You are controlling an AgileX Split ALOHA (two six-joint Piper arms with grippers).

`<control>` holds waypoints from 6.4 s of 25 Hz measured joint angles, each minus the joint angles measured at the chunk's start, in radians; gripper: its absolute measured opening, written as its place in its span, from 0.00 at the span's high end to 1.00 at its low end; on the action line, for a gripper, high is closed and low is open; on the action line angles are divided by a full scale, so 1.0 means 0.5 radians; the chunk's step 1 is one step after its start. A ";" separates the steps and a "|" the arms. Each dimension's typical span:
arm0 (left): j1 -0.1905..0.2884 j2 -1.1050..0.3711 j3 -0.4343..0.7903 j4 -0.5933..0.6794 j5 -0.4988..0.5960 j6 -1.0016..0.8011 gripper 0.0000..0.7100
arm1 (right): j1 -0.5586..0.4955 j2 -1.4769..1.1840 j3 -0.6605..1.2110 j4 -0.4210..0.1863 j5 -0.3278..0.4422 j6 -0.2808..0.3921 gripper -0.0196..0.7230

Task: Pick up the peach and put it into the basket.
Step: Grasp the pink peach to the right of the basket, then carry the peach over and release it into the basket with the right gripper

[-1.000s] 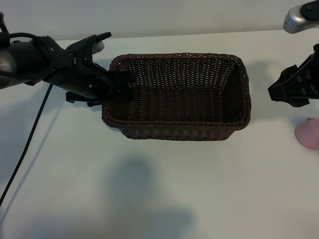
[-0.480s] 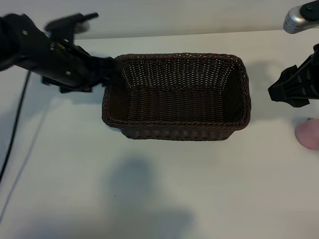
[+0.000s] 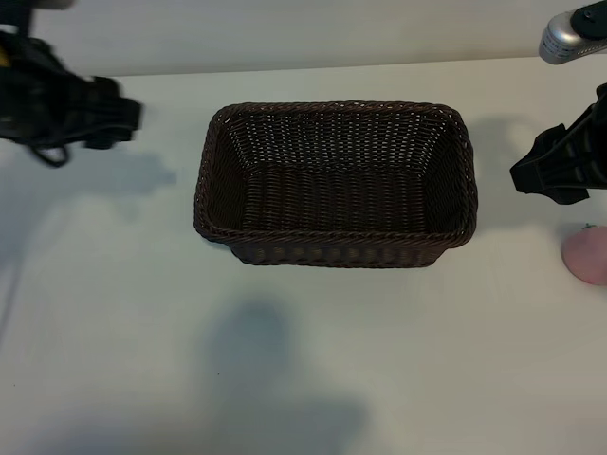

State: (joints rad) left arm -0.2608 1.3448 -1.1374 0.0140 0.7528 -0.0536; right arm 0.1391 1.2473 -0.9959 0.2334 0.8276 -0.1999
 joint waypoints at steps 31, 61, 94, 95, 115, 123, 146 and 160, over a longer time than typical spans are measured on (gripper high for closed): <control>0.634 -2.340 0.998 -0.167 0.603 0.193 0.16 | 0.000 0.000 0.000 -0.006 0.001 0.000 0.19; 0.634 -2.708 1.268 0.061 0.705 0.049 0.16 | -0.148 0.587 -0.004 -0.572 -0.144 0.713 0.21; 0.634 -2.708 1.268 0.061 0.702 0.049 0.16 | -0.445 1.160 -0.043 -0.591 -0.113 0.788 0.92; 0.634 -2.708 1.268 0.061 0.702 0.049 0.16 | -0.445 1.134 -0.061 -0.591 -0.084 0.786 0.92; 0.617 -2.708 1.268 0.061 0.702 0.049 0.16 | -0.161 0.682 -0.695 -0.200 0.374 0.470 0.92; 0.617 -2.708 1.268 0.061 0.702 0.047 0.16 | 0.345 0.790 -0.701 -0.162 0.171 0.533 0.92; 0.617 -2.708 1.268 0.061 0.702 0.047 0.16 | 0.523 1.490 -0.940 -0.162 0.025 0.518 0.90; 0.617 -2.708 1.268 0.062 0.702 0.047 0.16 | 0.523 1.490 -1.207 -0.163 0.312 0.477 0.30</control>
State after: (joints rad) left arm 0.0479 -0.0091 -0.5035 0.0448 1.1036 -0.0303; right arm 0.4004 1.9925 -1.5997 0.1517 0.9837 0.0386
